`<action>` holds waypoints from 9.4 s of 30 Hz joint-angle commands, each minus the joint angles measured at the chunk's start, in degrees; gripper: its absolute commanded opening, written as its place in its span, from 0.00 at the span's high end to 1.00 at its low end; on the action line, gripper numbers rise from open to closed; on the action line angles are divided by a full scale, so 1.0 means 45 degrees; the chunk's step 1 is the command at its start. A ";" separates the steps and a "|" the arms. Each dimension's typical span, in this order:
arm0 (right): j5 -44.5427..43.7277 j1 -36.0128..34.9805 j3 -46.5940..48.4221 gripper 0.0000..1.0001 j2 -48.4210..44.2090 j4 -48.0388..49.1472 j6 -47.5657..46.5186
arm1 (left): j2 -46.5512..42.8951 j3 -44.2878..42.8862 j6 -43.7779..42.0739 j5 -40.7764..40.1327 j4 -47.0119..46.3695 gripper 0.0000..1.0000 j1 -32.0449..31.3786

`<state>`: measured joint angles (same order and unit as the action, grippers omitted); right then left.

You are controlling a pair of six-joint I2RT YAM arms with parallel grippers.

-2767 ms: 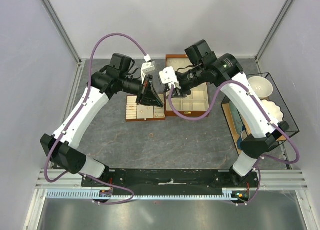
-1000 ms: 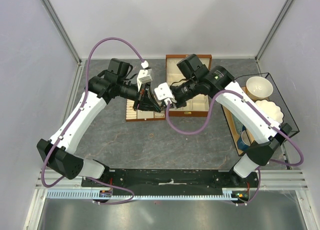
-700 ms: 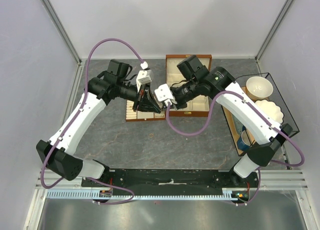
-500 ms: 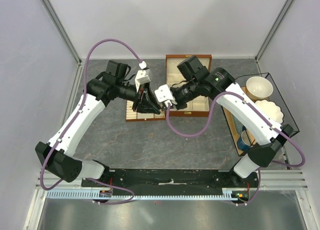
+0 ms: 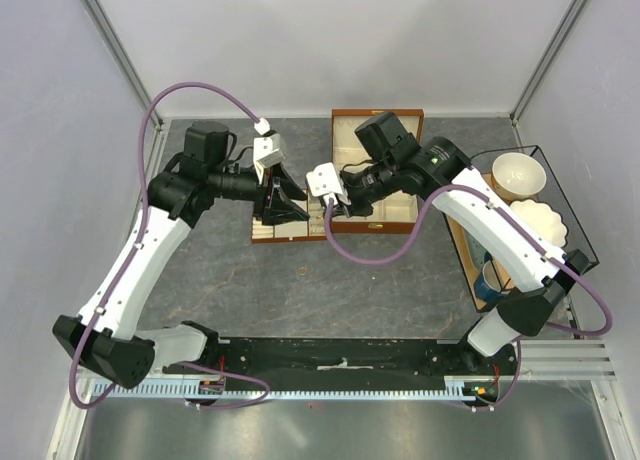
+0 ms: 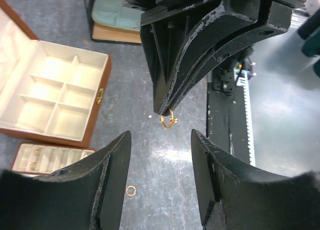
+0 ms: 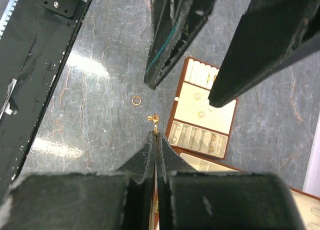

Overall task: Organize the mixed jewelry
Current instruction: Pick up the jewelry from the center of the board, then place the jewelry in the compartment layer.

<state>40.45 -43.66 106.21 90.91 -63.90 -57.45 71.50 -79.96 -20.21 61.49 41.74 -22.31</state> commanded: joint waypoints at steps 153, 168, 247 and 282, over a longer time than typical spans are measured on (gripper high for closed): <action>-0.1682 0.0034 -0.0125 0.46 -0.0300 0.3047 0.4818 | -0.1339 0.0875 -0.0508 -0.4778 -0.1677 0.98 -0.1528; -0.2211 0.0893 -0.1434 0.46 -0.1589 0.3223 0.4272 | -0.1476 0.1598 -0.1701 -0.6087 -0.1150 0.98 -0.1196; -0.1957 0.1812 -0.2665 0.46 -0.0926 0.3477 0.4095 | 0.7723 0.1402 -1.0042 -0.9486 0.0980 0.98 0.1402; -0.1859 0.1792 -0.2763 0.46 -0.1277 0.3341 0.4017 | 0.5732 0.2068 -0.8987 -0.9915 0.1057 0.62 0.1265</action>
<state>30.17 -35.70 93.25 86.96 -49.80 -38.83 100.82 -68.60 -62.39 16.19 43.81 -16.27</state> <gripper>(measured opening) 0.538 0.362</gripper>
